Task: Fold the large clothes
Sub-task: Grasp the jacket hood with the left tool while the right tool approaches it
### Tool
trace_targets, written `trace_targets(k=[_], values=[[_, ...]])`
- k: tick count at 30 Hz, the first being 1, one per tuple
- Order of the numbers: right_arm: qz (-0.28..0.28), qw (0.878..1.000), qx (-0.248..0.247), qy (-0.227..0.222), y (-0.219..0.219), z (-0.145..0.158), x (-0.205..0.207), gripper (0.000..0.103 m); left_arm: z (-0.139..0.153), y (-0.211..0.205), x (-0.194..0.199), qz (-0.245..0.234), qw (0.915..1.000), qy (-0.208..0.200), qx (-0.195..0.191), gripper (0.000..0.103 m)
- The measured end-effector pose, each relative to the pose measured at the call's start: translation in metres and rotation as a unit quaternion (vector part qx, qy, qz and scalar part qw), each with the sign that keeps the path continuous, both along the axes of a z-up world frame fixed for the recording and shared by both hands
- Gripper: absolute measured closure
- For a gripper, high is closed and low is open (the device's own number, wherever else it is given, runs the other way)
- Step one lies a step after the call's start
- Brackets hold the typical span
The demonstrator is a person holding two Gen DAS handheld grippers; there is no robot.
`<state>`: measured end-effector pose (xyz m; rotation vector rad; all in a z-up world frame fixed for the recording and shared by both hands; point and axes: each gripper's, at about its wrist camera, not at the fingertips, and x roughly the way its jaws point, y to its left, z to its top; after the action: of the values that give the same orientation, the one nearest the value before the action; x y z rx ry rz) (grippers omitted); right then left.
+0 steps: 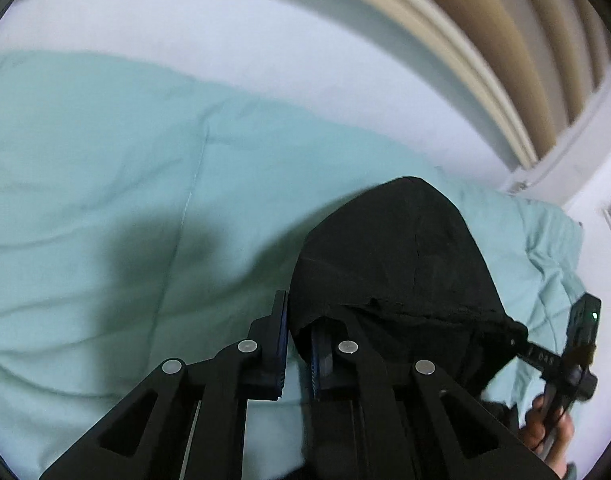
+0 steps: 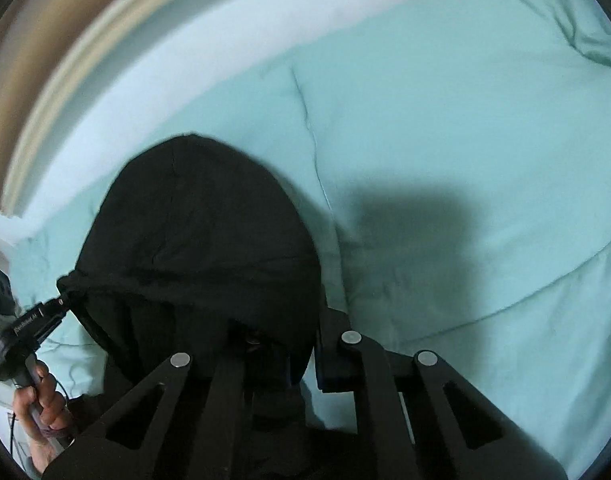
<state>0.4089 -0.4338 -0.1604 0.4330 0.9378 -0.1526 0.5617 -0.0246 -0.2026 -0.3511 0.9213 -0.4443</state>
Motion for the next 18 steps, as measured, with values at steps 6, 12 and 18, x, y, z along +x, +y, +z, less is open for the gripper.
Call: trace_targets(k=[6, 12, 18], values=[[0.005, 0.995, -0.007, 0.102, -0.004, -0.068, 0.027, 0.094, -0.090, 0.007, 0.028, -0.014, 0.9862, 0.164, -0.020, 0.088], [0.034, 0.993, -0.011, 0.112, -0.008, -0.052, 0.022, 0.068, -0.055, 0.030, -0.003, -0.014, 0.9950, 0.095, -0.026, 0.057], [0.042, 0.998, -0.014, 0.050, -0.007, 0.004, -0.019, 0.040, 0.019, 0.034, -0.034, -0.032, 0.9990, -0.029, -0.014, 0.034]])
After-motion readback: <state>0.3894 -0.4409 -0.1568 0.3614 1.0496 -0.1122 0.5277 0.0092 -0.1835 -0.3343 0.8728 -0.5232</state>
